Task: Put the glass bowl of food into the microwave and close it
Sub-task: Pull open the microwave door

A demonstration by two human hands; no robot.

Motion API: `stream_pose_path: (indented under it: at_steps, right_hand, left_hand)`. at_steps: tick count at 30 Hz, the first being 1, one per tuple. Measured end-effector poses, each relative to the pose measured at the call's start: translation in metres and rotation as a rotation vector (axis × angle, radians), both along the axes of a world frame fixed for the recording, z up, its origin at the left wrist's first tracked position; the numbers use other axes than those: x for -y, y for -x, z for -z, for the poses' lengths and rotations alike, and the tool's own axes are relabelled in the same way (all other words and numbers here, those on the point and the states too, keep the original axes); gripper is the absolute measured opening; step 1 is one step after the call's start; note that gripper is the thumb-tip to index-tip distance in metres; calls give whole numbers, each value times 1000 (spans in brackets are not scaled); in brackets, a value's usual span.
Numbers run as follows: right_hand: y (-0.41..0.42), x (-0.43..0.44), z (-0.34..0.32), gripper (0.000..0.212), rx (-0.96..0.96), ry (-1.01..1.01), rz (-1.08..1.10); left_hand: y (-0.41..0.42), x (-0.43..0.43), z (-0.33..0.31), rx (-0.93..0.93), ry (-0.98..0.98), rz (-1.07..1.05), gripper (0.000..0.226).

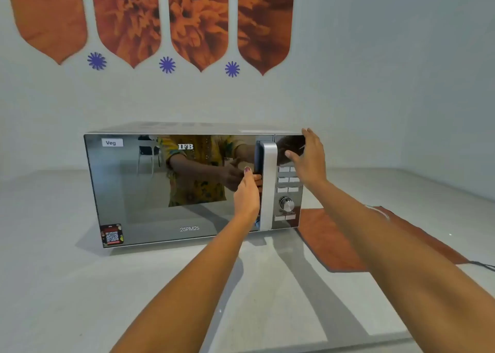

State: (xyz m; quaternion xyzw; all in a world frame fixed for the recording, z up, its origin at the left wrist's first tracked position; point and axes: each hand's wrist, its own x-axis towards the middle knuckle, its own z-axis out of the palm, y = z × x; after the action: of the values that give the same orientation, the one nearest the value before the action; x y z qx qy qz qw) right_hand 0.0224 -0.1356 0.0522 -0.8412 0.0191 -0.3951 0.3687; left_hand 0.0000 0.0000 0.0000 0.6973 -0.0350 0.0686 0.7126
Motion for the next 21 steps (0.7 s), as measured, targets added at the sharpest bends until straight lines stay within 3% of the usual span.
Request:
stream_pose_path:
  at_steps: [7,21]
  right_hand:
    - [-11,-1,1,77,33,-135,-57]
    - [-19,5,9,59,63,-12,5]
  left_hand:
    - [-11,14,-1,-114,57,91,64]
    - [-23,19,2,64,79,243,57]
